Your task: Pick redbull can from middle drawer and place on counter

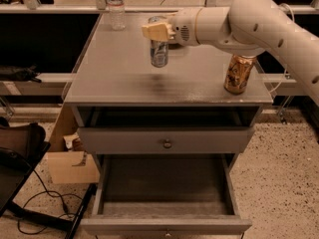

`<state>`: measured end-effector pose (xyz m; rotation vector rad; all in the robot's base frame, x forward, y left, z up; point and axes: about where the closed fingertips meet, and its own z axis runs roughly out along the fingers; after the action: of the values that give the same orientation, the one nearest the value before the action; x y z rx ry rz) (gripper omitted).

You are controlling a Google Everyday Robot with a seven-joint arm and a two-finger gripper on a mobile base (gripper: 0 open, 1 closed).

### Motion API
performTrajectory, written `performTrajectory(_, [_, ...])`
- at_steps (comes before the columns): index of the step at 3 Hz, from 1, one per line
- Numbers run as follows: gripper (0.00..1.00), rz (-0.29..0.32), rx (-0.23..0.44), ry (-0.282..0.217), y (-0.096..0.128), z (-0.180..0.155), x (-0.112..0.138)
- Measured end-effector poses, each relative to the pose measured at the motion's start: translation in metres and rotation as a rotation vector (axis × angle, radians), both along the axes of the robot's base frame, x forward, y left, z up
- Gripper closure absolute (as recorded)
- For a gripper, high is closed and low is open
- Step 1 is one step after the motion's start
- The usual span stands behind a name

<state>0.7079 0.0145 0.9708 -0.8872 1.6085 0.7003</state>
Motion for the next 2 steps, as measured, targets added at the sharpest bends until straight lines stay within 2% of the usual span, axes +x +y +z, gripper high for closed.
performTrajectory(1, [1.0, -0.085, 0.032, 0.024, -0.017, -0.037, 0.025])
performTrajectory(2, [1.0, -0.116, 0.05, 0.042, -0.019, -0.06, 0.034])
